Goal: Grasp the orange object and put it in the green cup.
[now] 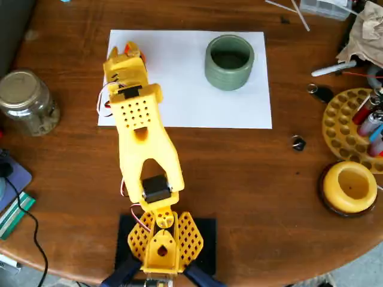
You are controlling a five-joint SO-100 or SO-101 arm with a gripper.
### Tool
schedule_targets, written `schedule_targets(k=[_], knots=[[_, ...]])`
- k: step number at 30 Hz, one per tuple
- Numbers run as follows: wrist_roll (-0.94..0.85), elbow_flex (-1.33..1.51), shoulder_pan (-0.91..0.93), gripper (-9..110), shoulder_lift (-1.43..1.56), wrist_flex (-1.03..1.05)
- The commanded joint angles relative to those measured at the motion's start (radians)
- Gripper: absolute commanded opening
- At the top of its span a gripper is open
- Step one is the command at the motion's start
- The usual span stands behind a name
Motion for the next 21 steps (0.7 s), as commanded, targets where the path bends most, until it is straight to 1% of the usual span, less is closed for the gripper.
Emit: schedule_targets(k=[1,5,8,11,14,18,21], knots=[[-0.002,-0.034,-0.031,31,0.046,0.044],[0.003,-0.037,-0.051,41,0.084,0.1],[0.005,-0.037,-0.054,43,0.087,0.103],[0.008,-0.041,-0.04,42,0.086,0.103],[0.014,-0.049,-0.015,38,0.072,0.1],[0.02,-0.052,0.0,35,0.061,0.095],[0.02,-0.086,0.0,35,0.028,0.095]])
